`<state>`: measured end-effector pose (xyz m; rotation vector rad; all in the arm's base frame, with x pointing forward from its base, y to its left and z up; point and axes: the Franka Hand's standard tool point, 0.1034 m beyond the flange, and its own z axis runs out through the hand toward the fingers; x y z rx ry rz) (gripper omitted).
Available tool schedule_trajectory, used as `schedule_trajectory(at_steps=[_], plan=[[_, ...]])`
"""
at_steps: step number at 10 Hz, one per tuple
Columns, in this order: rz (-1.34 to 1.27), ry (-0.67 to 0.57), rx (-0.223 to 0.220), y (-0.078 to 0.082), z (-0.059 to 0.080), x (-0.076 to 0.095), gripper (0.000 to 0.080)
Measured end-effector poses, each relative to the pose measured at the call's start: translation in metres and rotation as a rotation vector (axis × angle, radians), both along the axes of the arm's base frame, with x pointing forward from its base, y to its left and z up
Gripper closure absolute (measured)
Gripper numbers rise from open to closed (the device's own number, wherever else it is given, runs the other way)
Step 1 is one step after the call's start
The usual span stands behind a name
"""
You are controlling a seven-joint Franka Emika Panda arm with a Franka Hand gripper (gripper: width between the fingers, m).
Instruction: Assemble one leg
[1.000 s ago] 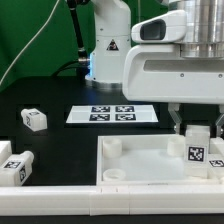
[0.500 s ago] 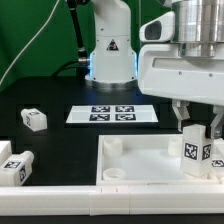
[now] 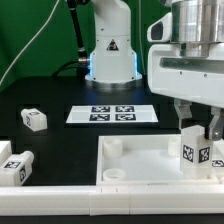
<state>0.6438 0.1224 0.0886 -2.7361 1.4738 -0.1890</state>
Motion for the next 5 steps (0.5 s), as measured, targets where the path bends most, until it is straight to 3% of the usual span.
schedule_trajectory(at_steps=[1, 2, 5], plan=[[0.101, 0.0, -0.016, 0.002, 0.0019, 0.0012, 0.033], [0.224, 0.005, -0.036, 0.0016, 0.0017, 0.0012, 0.019], [0.555, 0.026, -0.077, 0.001, -0.0006, 0.0037, 0.0152]])
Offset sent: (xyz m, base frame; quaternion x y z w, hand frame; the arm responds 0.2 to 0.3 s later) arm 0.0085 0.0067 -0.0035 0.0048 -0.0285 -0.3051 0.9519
